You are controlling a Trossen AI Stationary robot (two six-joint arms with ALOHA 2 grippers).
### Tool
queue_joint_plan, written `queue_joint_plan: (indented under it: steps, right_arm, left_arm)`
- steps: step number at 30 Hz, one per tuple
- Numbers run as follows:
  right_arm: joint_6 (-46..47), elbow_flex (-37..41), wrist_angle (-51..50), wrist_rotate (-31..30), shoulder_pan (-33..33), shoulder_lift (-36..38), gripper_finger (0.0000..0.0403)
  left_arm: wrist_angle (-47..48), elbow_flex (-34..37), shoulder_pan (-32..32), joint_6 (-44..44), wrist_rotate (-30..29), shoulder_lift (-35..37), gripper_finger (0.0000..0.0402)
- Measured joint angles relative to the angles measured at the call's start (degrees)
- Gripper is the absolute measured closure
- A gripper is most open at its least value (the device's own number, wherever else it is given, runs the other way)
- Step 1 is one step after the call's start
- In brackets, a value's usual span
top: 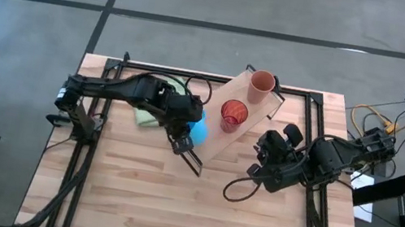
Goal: Stack small to large cups/mugs on shelf
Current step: Put the light blue cup on the shelf
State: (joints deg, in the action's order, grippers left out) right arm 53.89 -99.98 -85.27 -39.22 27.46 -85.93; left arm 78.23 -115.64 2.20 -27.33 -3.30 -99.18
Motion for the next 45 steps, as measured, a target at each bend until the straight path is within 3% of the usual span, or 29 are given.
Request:
queue_joint_plan:
  steps: [17, 45]
  right_arm:
    - [-0.1, 0.0, 0.1, 0.0, -0.1, 0.0, 0.0349]
    - [-0.1, 0.0, 0.0, 0.1, -0.1, 0.0, 0.0349]
  left_arm:
    - [2.0, -4.4, -0.3, 17.2, 1.5, -3.3, 0.0401]
    - [1.2, -4.2, -0.7, 17.8, 0.1, -7.1, 0.0401]
